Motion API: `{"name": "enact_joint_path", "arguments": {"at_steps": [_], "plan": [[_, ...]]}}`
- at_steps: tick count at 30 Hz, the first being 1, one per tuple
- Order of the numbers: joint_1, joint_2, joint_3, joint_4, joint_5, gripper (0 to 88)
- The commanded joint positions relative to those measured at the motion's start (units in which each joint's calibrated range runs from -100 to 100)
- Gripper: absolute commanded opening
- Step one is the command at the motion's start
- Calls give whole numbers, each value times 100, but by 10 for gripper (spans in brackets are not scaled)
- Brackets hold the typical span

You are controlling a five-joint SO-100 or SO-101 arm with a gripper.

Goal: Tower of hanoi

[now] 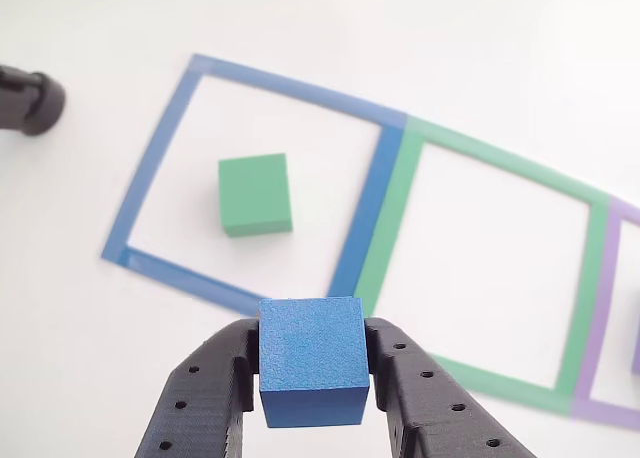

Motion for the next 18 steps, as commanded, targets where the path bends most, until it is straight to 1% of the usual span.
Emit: {"name": "enact_joint_path", "arguments": {"at_steps": [1,5,11,18], "plan": [[26,-156,1203,-1850,0,25],[-20,13,2011,-3040,0,26],[-112,694,2638,-4675,0,26],[-226,1567,2748,-5905,0,28]]}}
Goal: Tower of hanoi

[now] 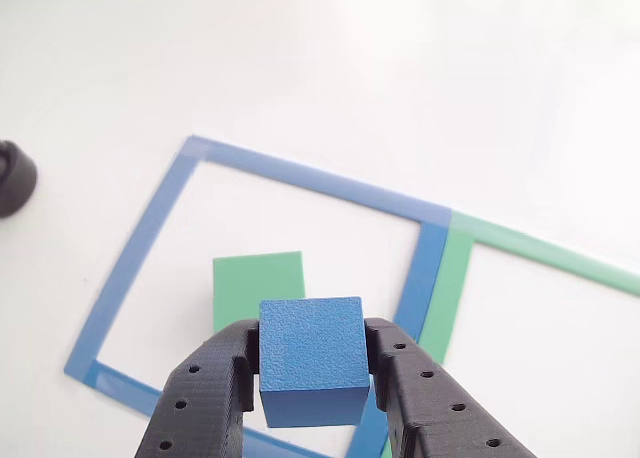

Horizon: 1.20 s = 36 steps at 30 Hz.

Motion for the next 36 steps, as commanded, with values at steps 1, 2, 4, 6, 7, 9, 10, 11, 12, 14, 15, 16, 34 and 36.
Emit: {"name": "enact_joint_path", "arguments": {"at_steps": [1,2,4,6,7,9,10,11,12,14,15,16,34,36], "plan": [[-102,395,-29,-810,39,28],[-117,555,-29,-1012,39,28],[-133,852,-38,-1377,39,28],[-133,1108,-65,-1636,39,28],[-133,1228,-83,-1757,39,28],[-140,1485,-111,-2024,39,29],[-156,1629,-138,-2146,39,29],[-171,1749,-174,-2259,39,29],[-178,1885,-201,-2372,39,29],[-201,2166,-292,-2631,39,29],[-209,2302,-365,-2704,39,29],[-209,2438,-438,-2777,39,30],[-346,3624,-1165,-3408,39,33],[-346,3728,-1246,-3449,39,33]]}}
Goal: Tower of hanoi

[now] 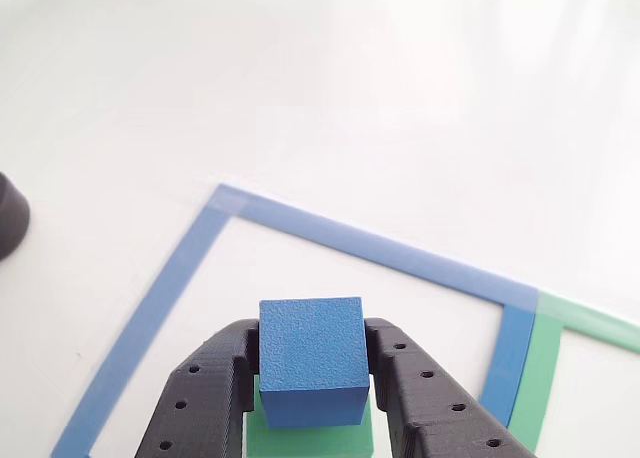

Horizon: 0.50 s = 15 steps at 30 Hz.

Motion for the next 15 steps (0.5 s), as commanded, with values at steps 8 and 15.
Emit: {"name": "enact_joint_path", "arguments": {"at_steps": [8,15], "plan": [[-20,271,-460,-304,39,40],[25,343,-387,-368,39,36]]}}
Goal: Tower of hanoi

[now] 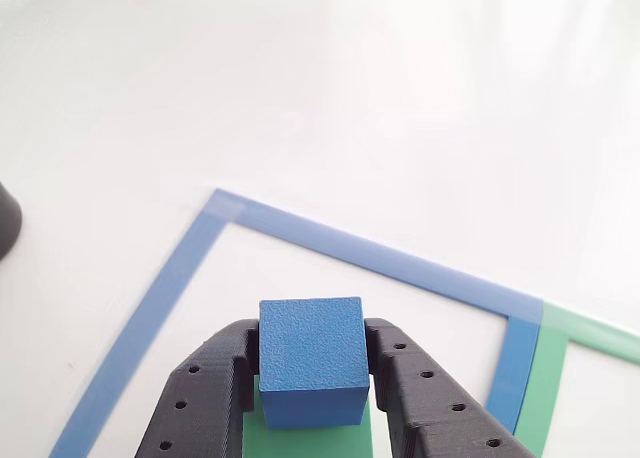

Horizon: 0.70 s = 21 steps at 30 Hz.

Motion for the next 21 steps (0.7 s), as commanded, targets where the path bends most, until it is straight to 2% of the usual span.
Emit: {"name": "enact_joint_path", "arguments": {"at_steps": [1,21], "plan": [[33,-29,-144,-192,0,36],[117,-45,292,-572,0,65]]}}
